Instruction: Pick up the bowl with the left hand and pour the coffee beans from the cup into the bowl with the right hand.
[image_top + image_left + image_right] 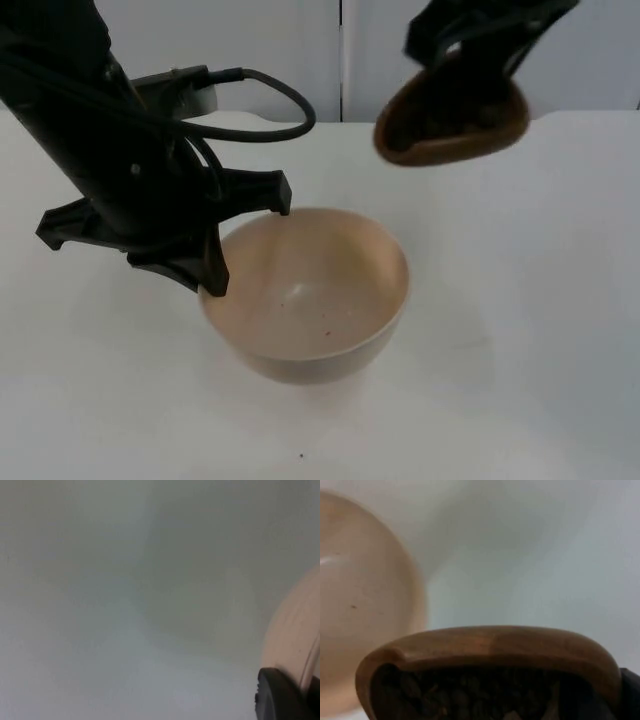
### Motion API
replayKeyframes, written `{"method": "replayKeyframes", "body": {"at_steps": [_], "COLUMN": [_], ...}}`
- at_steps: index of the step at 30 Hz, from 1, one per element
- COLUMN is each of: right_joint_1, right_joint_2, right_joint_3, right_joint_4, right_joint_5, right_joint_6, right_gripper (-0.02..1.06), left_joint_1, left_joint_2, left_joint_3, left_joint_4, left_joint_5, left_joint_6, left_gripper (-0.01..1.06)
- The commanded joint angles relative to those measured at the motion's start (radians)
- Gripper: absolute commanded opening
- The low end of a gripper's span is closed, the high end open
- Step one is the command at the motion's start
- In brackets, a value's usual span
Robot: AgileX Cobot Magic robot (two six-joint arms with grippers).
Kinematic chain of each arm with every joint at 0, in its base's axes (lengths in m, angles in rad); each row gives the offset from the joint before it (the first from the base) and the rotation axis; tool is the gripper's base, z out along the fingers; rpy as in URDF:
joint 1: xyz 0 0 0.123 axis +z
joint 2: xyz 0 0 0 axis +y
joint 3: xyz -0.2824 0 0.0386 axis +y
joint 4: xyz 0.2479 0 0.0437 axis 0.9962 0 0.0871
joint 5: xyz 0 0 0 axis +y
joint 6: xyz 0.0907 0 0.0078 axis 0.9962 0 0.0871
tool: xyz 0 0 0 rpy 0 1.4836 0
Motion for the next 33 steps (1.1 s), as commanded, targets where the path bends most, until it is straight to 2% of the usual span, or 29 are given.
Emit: {"method": "replayKeyframes", "body": {"at_steps": [1, 8, 11, 18, 28, 33], "right_joint_1": [0.021, 0.060, 0.061, 0.061, 0.065, 0.114], "right_joint_2": [0.017, 0.061, 0.058, 0.058, 0.058, 0.058], "right_joint_3": [-0.023, -0.074, -0.074, -0.074, -0.074, -0.074], "right_joint_4": [-0.006, -0.020, -0.079, -0.092, -0.169, -0.290], "right_joint_5": [0.000, 0.000, 0.000, 0.000, 0.000, 0.000], "right_joint_6": [0.004, 0.004, 0.025, 0.022, 0.022, 0.022], "right_gripper": [0.00, 0.00, 0.00, 0.00, 0.00, 0.00], "left_joint_1": [-0.002, -0.002, -0.002, -0.002, -0.002, -0.002], "left_joint_2": [-0.004, -0.004, -0.004, -0.004, -0.004, -0.004], "left_joint_3": [0.003, 0.003, 0.003, 0.003, 0.003, 0.003], "left_joint_4": [-0.016, -0.016, -0.016, -0.016, -0.020, -0.020], "left_joint_5": [-0.011, -0.010, -0.010, -0.010, -0.014, -0.014], "left_joint_6": [-0.006, -0.006, -0.006, -0.006, -0.006, -0.006], "left_gripper": [0.00, 0.00, 0.00, 0.00, 0.00, 0.00]}}
